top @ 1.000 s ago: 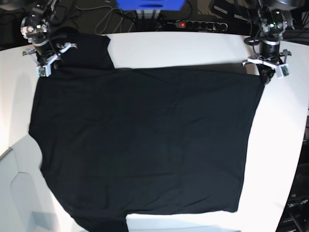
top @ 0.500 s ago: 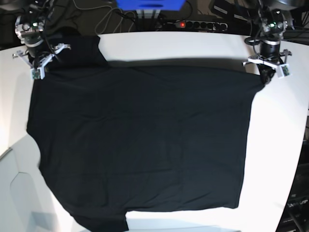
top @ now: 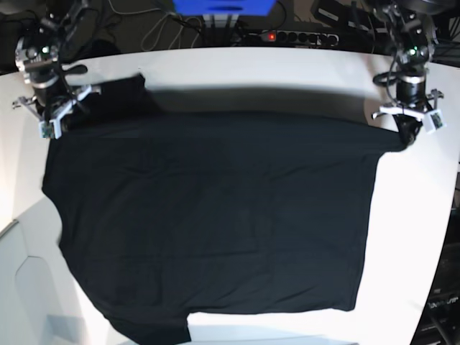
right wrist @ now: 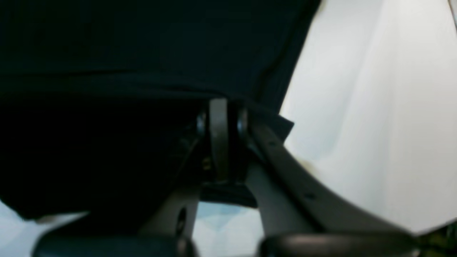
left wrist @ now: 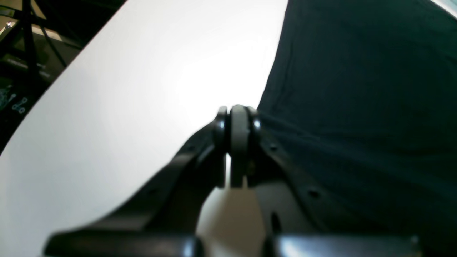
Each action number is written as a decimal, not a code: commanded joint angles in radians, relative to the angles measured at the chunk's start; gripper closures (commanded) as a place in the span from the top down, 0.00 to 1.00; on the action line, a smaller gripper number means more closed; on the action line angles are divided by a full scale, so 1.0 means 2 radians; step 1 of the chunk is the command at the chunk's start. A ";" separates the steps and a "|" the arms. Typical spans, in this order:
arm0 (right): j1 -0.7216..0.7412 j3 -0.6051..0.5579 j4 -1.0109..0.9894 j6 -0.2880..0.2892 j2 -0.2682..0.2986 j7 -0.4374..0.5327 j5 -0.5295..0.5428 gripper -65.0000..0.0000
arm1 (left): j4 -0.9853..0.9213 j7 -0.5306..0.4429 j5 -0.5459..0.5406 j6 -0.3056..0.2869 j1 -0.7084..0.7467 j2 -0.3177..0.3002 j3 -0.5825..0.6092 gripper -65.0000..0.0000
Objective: Fold the T-shirt properly
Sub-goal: 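Lift the shoulder edge with both grippers and carry it over the shirt toward the hem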
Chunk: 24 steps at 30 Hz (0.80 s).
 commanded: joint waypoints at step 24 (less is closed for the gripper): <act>0.259 -0.061 -0.187 0.004 0.073 0.014 0.000 0.00 | -0.127 -0.018 -0.001 0.008 -0.211 -0.023 0.052 0.00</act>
